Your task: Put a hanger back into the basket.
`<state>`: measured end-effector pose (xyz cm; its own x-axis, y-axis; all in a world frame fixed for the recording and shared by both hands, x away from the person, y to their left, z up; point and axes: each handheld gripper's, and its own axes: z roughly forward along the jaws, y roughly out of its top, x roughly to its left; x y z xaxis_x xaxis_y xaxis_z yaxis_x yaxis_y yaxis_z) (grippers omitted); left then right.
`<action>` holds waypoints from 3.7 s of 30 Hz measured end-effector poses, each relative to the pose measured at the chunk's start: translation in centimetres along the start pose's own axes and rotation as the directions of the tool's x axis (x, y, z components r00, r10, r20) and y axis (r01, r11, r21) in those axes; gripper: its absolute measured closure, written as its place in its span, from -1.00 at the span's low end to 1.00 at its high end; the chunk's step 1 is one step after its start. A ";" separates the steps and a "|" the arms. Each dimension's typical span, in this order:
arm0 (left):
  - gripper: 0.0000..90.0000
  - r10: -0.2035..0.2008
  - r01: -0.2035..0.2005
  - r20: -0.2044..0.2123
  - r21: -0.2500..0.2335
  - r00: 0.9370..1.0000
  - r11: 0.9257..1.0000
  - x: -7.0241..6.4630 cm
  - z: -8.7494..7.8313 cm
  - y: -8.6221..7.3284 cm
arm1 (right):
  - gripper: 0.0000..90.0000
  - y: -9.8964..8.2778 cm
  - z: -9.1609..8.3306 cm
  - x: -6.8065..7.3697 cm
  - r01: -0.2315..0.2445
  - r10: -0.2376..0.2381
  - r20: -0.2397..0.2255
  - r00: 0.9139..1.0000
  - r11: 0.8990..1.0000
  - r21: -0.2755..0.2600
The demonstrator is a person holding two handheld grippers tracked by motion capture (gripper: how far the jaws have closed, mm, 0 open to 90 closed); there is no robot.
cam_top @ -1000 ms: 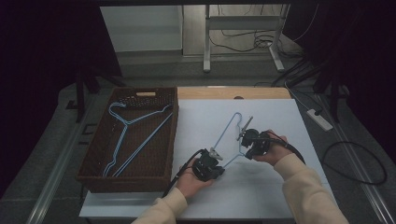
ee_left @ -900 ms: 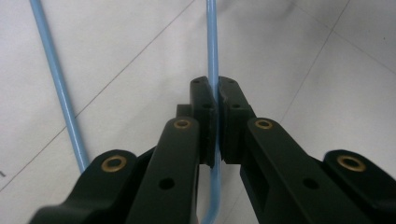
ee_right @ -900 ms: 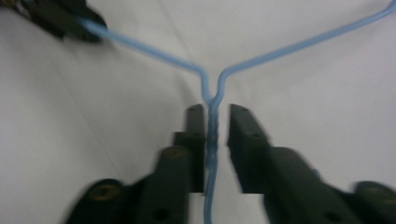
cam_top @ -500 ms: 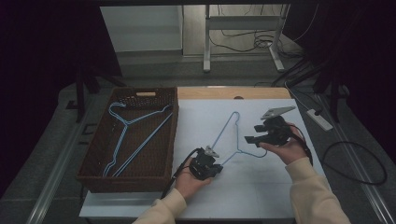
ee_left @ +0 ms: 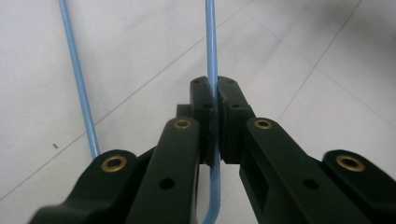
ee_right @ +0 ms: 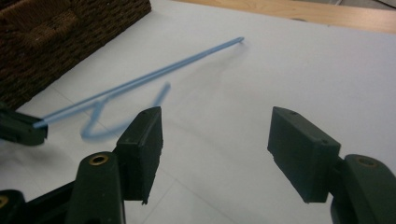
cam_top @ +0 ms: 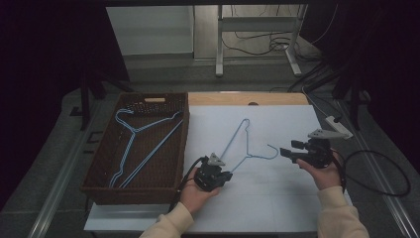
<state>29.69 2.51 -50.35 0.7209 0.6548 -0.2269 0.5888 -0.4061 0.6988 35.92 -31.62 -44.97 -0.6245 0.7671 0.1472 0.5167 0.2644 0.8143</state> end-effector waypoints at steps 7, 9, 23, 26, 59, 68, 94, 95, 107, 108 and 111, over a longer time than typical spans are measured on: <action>0.93 -0.006 0.006 0.006 -0.040 1.000 0.999 -0.4 -1.3 0.1 | -0.19 -2.4 0.2 0.5 0.022 -0.022 -0.031 0.999 1.000 -0.001; 0.93 -0.008 0.009 0.014 -0.049 1.000 0.999 -0.4 -1.6 0.1 | -0.19 -2.7 0.2 0.6 0.027 -0.027 -0.034 0.999 1.000 0.004; 0.93 -0.022 0.031 0.071 -0.130 0.997 0.991 -1.2 -4.7 1.1 | -0.22 -4.6 -0.1 1.3 0.063 -0.062 -0.043 0.997 0.998 0.006; 0.93 -0.023 0.036 0.084 -0.157 0.996 0.987 -1.2 -5.9 1.5 | -0.22 -4.8 -0.2 1.4 0.062 -0.062 -0.047 0.997 0.998 0.000; 0.93 -0.112 0.121 0.043 -0.367 0.993 0.922 7.8 -20.9 0.0 | -0.22 -5.3 0.2 1.6 0.074 -0.073 -0.056 0.996 0.997 0.026; 0.93 -0.158 0.150 0.010 -0.382 0.987 0.912 10.6 -22.9 -1.6 | -0.23 -5.3 0.4 1.7 0.083 -0.080 -0.059 0.995 0.996 0.042; 0.93 -0.228 0.216 -0.019 -0.254 0.973 0.943 15.7 -23.3 -5.8 | -0.23 -5.5 0.6 1.7 0.091 -0.089 -0.047 0.995 0.994 0.056; 0.93 -0.230 0.219 -0.016 -0.245 0.973 0.945 15.9 -23.2 -5.9 | -0.23 -5.5 0.6 1.7 0.091 -0.088 -0.047 0.995 0.994 0.056; 0.93 -0.274 0.270 -0.006 -0.160 0.962 0.950 17.8 -21.4 -5.8 | -0.23 -5.5 0.6 1.7 0.092 -0.089 -0.045 0.995 0.994 0.058; 0.93 -0.281 0.276 -0.007 -0.153 0.960 0.949 18.0 -21.3 -5.9 | -0.23 -5.5 0.6 1.7 0.091 -0.089 -0.045 0.995 0.994 0.058; 0.93 -0.305 0.300 -0.017 -0.143 0.952 0.943 18.6 -20.9 -6.3 | -0.23 -5.5 0.6 1.7 0.092 -0.090 -0.046 0.995 0.994 0.058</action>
<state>31.78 30.57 -44.79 0.5006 0.7582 -0.4178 0.7191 -0.0954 0.6884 32.35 -31.39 -49.56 -0.6944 0.7127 0.0990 0.4902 0.3679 0.7902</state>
